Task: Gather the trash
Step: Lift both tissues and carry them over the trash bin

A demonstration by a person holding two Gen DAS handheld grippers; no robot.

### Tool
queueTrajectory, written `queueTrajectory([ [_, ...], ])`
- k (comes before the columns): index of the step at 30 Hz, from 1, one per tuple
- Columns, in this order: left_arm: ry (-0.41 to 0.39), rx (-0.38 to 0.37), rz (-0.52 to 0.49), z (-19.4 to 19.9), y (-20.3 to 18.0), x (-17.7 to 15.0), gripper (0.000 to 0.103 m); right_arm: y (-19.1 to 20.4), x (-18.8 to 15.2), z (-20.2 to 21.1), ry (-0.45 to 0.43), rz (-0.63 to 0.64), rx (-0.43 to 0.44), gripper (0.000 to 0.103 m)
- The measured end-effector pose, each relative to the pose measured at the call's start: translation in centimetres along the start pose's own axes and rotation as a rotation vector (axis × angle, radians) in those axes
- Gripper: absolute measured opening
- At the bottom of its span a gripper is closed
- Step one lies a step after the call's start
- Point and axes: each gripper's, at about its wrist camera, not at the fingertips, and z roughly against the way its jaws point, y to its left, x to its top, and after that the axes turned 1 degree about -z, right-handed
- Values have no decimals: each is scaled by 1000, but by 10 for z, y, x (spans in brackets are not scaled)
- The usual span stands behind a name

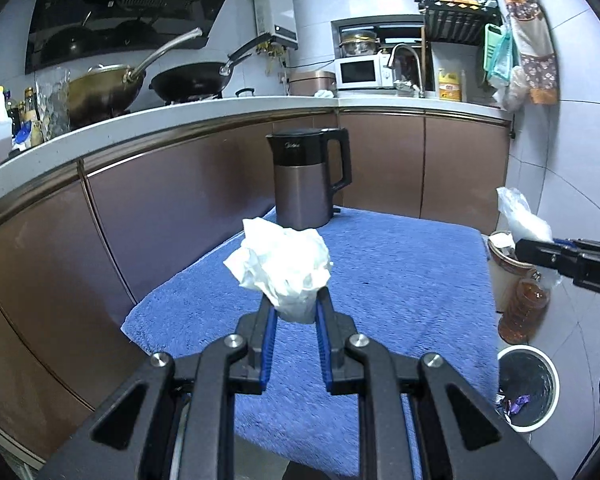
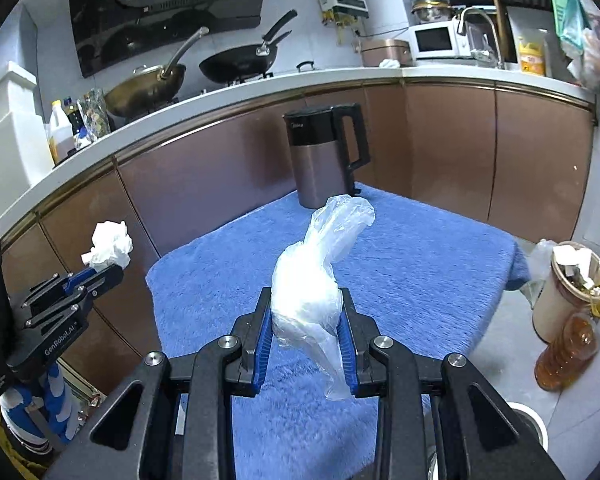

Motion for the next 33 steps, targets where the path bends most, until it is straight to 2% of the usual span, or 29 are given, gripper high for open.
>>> queueTrajectory([
  [10,-53,-4,-23,42,-18,0,17,-7,-10,54,-59,-11,-19,30],
  [18,-79,-33,-75,62,-51,3,17,-22,-23,89,-100,-41,-38,30],
  [26,-65,-91,-151,53,-95,8,17,-66,-37,117,-137,-103,-119,30],
  [33,-17,-154,-232,31,-143,9,18,-111,-55,119,-125,-179,-191,30],
])
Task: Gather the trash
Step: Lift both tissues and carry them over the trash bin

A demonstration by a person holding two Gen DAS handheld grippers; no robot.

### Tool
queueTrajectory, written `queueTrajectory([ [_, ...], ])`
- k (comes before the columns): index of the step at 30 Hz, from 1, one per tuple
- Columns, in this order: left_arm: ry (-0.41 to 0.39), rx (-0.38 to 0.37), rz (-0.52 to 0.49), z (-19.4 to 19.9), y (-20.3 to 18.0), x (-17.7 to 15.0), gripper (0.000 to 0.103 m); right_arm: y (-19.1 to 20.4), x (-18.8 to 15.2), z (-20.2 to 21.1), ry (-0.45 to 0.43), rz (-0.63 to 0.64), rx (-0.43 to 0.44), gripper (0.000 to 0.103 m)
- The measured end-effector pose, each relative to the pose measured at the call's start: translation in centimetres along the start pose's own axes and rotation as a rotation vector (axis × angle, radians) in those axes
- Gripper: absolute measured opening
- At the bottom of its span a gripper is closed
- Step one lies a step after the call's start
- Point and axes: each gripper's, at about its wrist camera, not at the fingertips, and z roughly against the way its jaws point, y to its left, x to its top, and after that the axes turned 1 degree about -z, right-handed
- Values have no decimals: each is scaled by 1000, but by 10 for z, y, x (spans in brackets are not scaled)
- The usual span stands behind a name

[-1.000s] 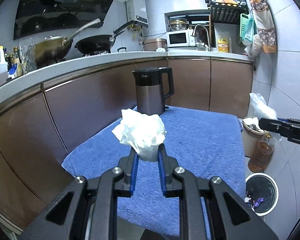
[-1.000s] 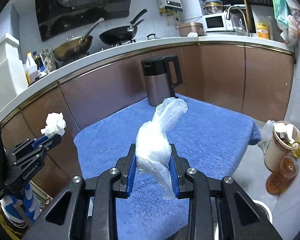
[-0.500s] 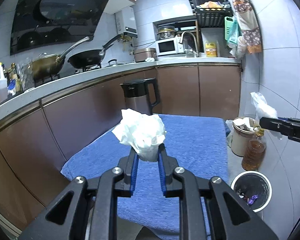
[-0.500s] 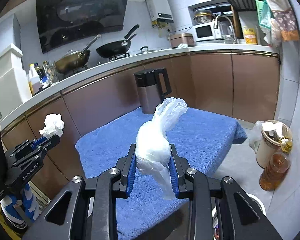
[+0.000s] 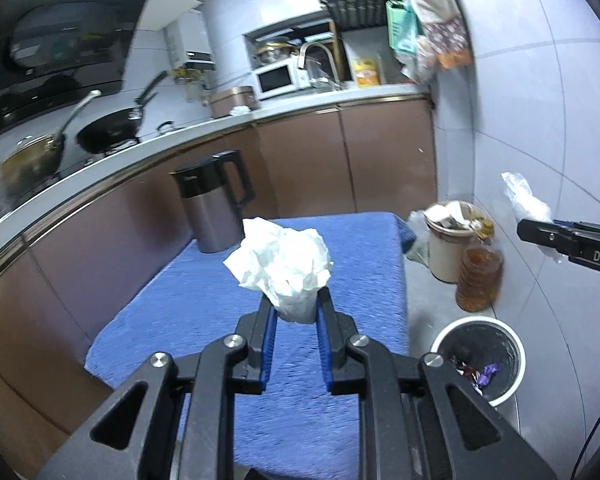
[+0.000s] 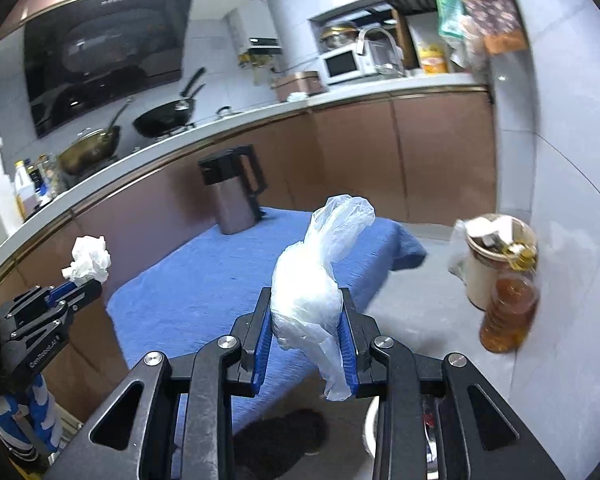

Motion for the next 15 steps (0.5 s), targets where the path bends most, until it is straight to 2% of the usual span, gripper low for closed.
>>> queueTrajectory([
  [15,150,-190,-151,-94,-101,5,19,-114,-49,-55,134,-221,-132,30],
])
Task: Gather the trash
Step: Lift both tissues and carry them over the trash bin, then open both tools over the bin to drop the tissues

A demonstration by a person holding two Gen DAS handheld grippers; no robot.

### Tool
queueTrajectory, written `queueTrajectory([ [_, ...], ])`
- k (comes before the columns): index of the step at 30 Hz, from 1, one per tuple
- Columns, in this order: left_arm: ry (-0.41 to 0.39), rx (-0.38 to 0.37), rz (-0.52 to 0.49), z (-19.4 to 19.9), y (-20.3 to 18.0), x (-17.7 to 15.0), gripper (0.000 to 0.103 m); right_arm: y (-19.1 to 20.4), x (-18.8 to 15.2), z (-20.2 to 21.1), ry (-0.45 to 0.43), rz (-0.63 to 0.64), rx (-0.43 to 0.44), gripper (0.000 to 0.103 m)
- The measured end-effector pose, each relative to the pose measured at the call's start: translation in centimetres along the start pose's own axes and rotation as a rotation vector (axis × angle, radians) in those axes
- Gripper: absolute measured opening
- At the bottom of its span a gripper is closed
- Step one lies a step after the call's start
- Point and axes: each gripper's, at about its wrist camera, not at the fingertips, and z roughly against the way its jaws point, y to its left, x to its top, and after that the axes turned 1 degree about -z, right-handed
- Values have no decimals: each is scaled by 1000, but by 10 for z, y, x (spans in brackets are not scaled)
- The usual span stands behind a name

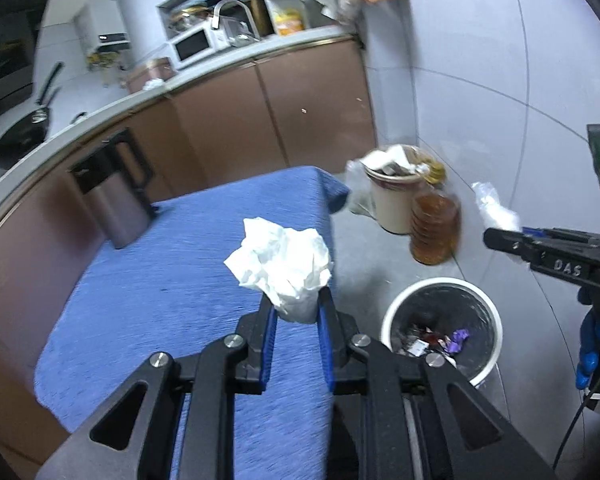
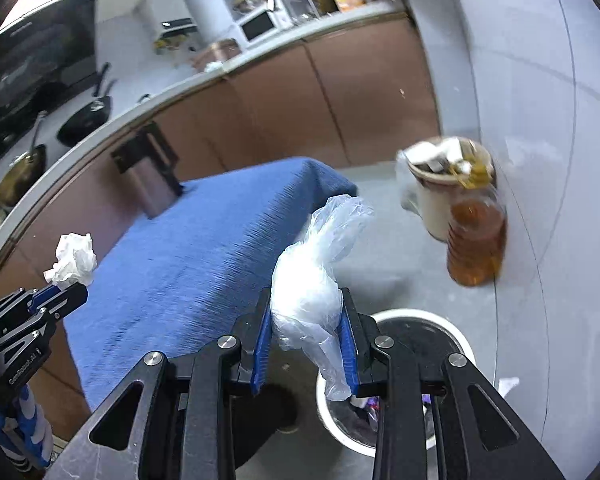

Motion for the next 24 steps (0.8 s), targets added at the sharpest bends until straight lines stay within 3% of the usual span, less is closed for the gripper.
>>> queueTrajectory([
  [8,83,-135,-35,-51,-38,7,20,-45,-12,-36,84,-80,-46,30],
  [18,206,-341,7,-107,-67,12,21,-80,-32,-82,196,-131,-90,32],
  [21,222,-413,16,-114,-73,15,23,-86,-40,-94,224,-142,-102,33],
  [24,245,-491,40,-121,-78,17,33,-93,-45,-103,247,-152,-121,33],
])
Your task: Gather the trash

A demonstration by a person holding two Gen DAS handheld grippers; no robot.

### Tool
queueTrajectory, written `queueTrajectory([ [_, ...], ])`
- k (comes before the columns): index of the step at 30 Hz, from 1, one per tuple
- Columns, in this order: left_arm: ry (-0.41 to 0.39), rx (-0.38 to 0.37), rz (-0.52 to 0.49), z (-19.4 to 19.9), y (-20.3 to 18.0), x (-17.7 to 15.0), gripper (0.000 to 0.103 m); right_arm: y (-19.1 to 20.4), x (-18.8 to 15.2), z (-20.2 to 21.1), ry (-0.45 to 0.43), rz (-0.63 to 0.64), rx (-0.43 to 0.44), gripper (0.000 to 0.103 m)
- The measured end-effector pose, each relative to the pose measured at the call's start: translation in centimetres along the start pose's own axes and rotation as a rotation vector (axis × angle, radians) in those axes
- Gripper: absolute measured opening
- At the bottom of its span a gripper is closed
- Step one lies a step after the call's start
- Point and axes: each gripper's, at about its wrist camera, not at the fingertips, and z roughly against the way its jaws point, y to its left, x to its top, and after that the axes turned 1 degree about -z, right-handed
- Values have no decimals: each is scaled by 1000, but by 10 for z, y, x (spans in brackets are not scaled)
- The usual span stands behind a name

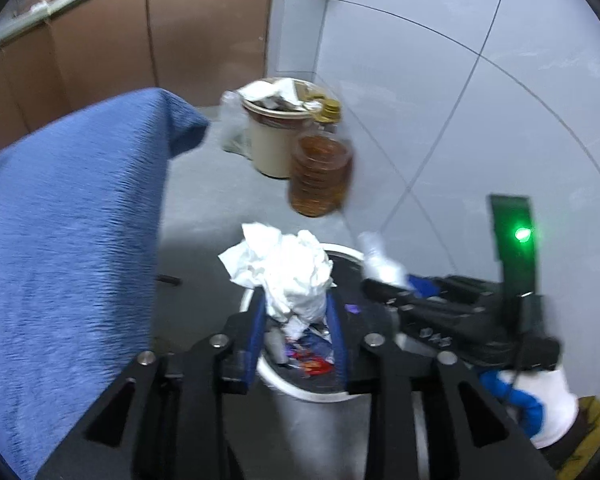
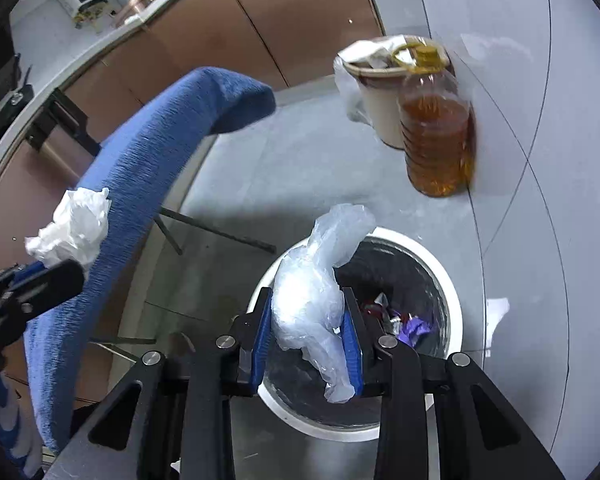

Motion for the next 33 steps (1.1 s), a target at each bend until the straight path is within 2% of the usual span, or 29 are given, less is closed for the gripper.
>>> queueTrajectory([
  [2,11,-44,17,-5,0,1,43,-6,-3,-7,16,-11,-15,41],
  [4,18,-79,27,-8,0,2,46,-8,-5,-10,24,-19,-29,48],
  [6,20,-97,30,-8,-2,3,47,-13,-7,-12,32,-29,-50,50],
  [10,13,-90,28,-2,-3,1,47,-20,-10,-11,36,-48,-70,52],
  [13,-14,-58,32,10,-2,-2,47,-21,-9,-5,24,-47,-81,57],
  [23,-189,170,87,80,27,-15,49,25,2,34,-82,25,-101,81],
  [27,-267,280,139,112,44,-26,52,62,5,50,-126,84,-70,83],
  [31,-336,381,197,148,66,-43,59,106,3,66,-178,163,-53,93],
  [33,-362,415,223,162,72,-50,61,127,3,76,-207,201,-48,95],
])
